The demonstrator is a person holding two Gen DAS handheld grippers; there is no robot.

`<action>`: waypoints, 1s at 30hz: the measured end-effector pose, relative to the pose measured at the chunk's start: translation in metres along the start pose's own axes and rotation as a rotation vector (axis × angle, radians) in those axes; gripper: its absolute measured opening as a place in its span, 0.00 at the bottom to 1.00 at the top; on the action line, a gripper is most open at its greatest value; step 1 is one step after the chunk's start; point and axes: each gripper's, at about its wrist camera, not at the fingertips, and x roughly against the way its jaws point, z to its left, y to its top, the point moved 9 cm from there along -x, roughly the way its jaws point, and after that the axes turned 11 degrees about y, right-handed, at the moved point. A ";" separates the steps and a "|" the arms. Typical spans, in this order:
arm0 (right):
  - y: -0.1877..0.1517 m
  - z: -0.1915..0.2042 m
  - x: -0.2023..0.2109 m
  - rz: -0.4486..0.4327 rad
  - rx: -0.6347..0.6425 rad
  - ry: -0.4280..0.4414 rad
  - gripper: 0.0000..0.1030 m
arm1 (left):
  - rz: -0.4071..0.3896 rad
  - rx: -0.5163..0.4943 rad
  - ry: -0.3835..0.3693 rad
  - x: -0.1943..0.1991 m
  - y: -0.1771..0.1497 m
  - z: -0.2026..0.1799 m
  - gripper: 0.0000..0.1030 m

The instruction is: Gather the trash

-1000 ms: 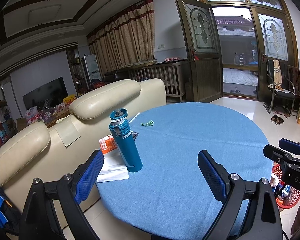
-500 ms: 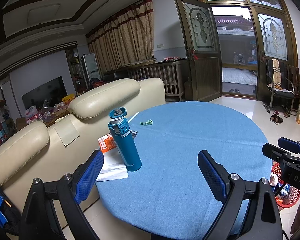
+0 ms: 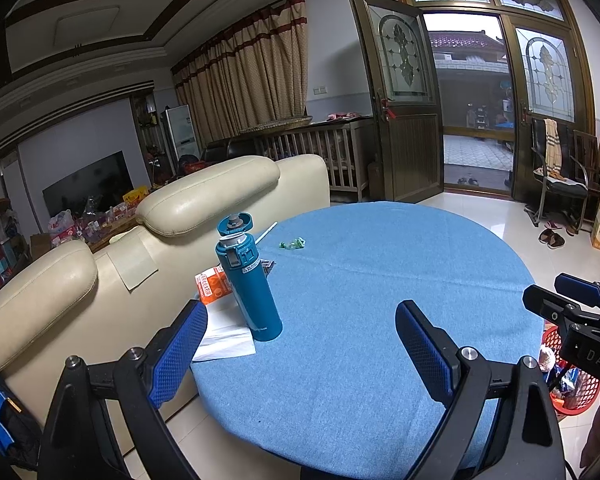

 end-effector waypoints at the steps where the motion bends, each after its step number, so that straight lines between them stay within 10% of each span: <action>1: 0.000 0.000 0.000 0.000 0.000 0.000 0.62 | 0.000 -0.001 0.000 0.000 0.000 0.000 0.92; 30: -0.002 0.000 -0.002 0.004 0.001 -0.003 0.62 | 0.004 -0.001 -0.011 -0.001 0.000 -0.003 0.92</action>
